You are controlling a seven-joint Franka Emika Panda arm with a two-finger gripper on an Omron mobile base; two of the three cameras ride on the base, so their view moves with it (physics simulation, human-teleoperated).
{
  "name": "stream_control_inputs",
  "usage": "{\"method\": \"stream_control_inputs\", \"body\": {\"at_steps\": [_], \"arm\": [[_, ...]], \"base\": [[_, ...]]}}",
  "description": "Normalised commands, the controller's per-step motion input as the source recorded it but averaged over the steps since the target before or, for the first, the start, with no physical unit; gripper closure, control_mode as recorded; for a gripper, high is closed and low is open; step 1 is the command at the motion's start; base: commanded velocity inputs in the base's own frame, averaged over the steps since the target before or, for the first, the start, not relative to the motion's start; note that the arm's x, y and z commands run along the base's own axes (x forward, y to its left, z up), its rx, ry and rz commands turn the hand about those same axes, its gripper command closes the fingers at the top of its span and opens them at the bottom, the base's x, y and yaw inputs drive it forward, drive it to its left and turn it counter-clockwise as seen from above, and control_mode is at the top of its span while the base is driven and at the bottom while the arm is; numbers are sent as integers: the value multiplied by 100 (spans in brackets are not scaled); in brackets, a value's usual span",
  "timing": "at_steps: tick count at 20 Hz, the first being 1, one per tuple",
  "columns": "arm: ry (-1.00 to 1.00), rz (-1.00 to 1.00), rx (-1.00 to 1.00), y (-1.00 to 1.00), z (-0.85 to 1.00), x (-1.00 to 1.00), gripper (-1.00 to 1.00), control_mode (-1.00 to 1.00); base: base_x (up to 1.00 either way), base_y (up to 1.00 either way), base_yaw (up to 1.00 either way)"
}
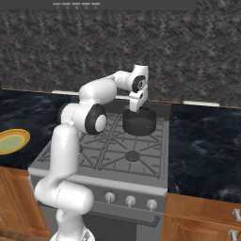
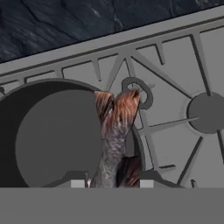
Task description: Retrieve the frozen meat and place it in the pot on a burner. Then turn the burner on.
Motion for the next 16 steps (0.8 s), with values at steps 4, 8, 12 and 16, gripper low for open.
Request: {"method": "stream_control_inputs", "body": {"at_steps": [4, 8, 12, 16], "arm": [[7, 0, 0, -7, -33, 16, 100, -100], [5, 0, 0, -5, -38, 15, 100, -100], [3, 0, 0, -1, -27, 8, 100, -100], [1, 0, 0, 0, -15, 5, 100, -100]], "base": [[0, 0, 0], [0, 0, 0], [0, 0, 0], [0, 0, 0]]}}
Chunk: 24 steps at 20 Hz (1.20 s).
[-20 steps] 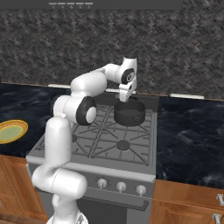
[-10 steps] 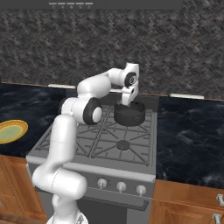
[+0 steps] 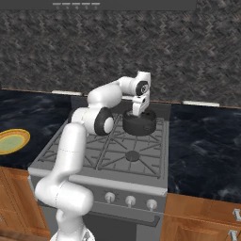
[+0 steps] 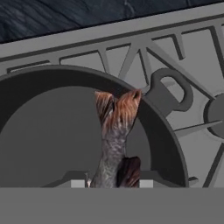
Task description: Retrieve the frozen meat and place it in the pot on a burner. Then turn the burner on.
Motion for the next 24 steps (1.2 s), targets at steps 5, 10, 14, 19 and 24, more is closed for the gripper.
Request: {"method": "stream_control_inputs", "body": {"at_steps": [5, 10, 14, 19, 24], "arm": [[0, 0, 1, 0, -7, 1, 100, -100], [0, 0, 2, 0, -8, 0, -100, -100], [0, 0, 1, 0, -6, 1, -100, -100], [0, 0, 0, 0, -2, 0, -100, -100], [0, 0, 0, 0, 0, 0, -100, -100]], "base": [[0, 0, 0], [0, 0, 0], [0, 0, 0], [0, 0, 0], [0, 0, 0]]}}
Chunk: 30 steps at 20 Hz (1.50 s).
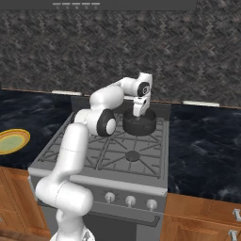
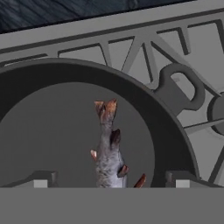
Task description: Retrieve the frozen meat and place it in the pot on a burner. Then turn the burner on.
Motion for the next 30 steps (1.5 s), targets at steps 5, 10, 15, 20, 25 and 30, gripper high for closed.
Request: {"method": "stream_control_inputs", "body": {"at_steps": [5, 10, 15, 20, 25, 30], "arm": [[0, 0, 0, 1, 10, 0, -100, -100], [0, 4, 6, 0, 50, -30, -100, -100], [-5, 15, 3, 2, 39, -60, -100, -100], [-9, 23, 0, 1, 15, -73, -100, -100], [-9, 39, 0, 13, 18, -92, -100, -100], [-6, 46, 0, 12, 25, -96, -100, -100]], "base": [[0, 0, 0], [0, 0, 0], [0, 0, 0], [0, 0, 0], [0, 0, 0], [0, 0, 0]]}}
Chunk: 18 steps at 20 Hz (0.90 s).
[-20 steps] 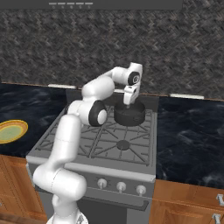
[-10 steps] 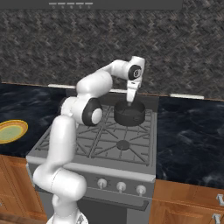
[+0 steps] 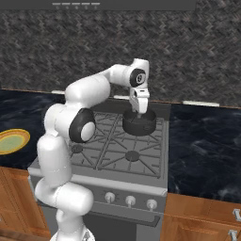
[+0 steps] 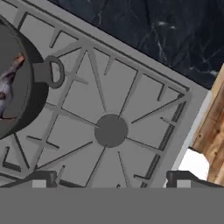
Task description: Retrieve the frozen meat and place it in the pot on a burner. Then turn the burner on.
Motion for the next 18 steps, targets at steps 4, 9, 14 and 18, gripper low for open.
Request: {"method": "stream_control_inputs", "body": {"at_steps": [4, 9, 14, 18], "arm": [[-5, 46, 0, 11, 29, -91, -100, -100], [-9, 43, 0, 12, 36, -96, -100, -100], [-14, 35, 0, 5, 57, -95, -100, -100], [-18, 31, 0, 0, 61, -96, -100, -100]], "base": [[0, 0, 0], [0, 0, 0], [0, 0, 0], [0, 0, 0]]}}
